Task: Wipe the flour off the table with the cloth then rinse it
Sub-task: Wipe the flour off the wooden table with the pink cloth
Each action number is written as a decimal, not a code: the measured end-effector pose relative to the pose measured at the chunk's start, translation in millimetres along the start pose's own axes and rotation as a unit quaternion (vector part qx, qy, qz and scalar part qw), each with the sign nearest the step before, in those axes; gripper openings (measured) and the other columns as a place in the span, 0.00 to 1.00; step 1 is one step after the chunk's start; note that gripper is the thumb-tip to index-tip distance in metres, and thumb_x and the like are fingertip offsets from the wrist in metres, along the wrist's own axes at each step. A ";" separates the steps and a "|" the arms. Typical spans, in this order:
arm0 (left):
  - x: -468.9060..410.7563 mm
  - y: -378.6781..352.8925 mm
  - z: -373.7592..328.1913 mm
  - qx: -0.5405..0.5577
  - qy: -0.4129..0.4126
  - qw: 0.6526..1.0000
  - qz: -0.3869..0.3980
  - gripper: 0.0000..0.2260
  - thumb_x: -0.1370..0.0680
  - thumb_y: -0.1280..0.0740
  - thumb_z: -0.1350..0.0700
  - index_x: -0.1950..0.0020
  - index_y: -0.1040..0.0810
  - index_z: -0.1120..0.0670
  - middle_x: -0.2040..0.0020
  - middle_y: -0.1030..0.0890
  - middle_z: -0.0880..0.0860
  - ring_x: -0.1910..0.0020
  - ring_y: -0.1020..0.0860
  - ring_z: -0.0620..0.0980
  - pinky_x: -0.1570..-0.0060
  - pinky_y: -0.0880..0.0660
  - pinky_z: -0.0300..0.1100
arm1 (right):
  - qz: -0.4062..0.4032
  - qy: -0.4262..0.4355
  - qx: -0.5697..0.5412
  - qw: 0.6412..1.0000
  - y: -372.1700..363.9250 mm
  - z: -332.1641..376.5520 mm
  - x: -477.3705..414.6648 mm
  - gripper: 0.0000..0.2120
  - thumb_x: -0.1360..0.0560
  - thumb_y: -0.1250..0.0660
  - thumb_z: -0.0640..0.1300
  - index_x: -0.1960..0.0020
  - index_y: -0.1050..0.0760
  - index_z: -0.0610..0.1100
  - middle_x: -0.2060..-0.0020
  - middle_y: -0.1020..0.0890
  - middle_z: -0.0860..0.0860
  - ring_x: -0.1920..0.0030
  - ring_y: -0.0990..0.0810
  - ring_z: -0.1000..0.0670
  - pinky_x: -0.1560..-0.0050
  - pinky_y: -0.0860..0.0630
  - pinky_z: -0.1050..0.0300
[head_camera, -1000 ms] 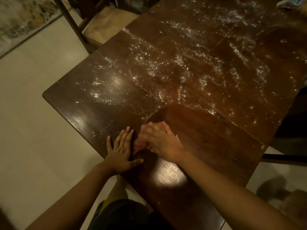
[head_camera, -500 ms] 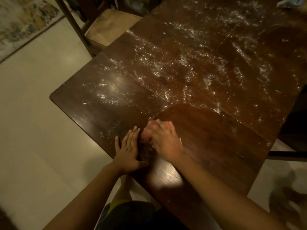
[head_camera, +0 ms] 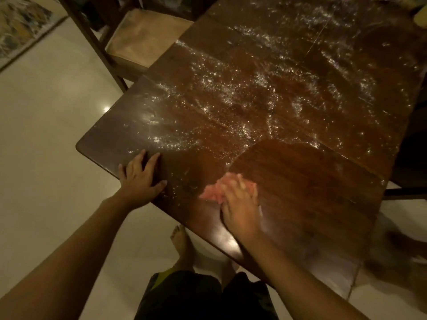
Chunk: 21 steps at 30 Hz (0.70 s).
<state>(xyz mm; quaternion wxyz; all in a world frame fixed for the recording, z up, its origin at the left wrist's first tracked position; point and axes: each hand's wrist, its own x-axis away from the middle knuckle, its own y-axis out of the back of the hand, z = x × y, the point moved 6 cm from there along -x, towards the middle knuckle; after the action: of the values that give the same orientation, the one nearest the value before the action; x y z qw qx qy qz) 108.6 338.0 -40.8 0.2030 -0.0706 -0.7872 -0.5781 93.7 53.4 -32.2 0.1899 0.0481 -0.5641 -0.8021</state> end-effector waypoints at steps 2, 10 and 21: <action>-5.2 1.0 12.4 -0.010 -0.015 1.000 0.013 0.40 0.29 0.46 0.26 0.21 0.55 0.38 0.20 0.57 0.52 0.21 0.54 0.57 0.27 0.61 0.64 | 0.081 0.126 0.035 0.988 -22.3 36.3 19.1 0.29 0.24 0.52 0.51 0.23 0.37 0.54 0.21 0.38 0.52 0.20 0.47 0.45 0.24 0.50 0.31; -3.7 -8.6 18.7 -0.009 -0.039 0.999 0.037 0.36 0.26 0.52 0.25 0.25 0.67 0.32 0.21 0.65 0.48 0.22 0.60 0.54 0.28 0.66 0.62 | 0.041 0.027 0.002 0.999 -10.5 8.3 -21.1 0.27 0.22 0.48 0.49 0.23 0.38 0.57 0.21 0.41 0.57 0.20 0.51 0.53 0.22 0.53 0.35; -40.0 34.3 87.0 0.017 0.008 1.000 0.017 0.40 0.30 0.51 0.26 0.22 0.59 0.39 0.20 0.59 0.50 0.21 0.58 0.55 0.27 0.64 0.62 | 0.079 0.231 0.020 0.970 -39.5 75.3 -34.1 0.24 0.19 0.44 0.50 0.23 0.37 0.58 0.21 0.40 0.58 0.20 0.49 0.53 0.22 0.53 0.40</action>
<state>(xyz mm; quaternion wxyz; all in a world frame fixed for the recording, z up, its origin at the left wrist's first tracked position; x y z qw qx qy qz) 136.1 435.6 -48.3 0.2202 -0.0756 -0.7938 -0.5619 93.4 143.9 -46.4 0.3765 0.1913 -0.5230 -0.7403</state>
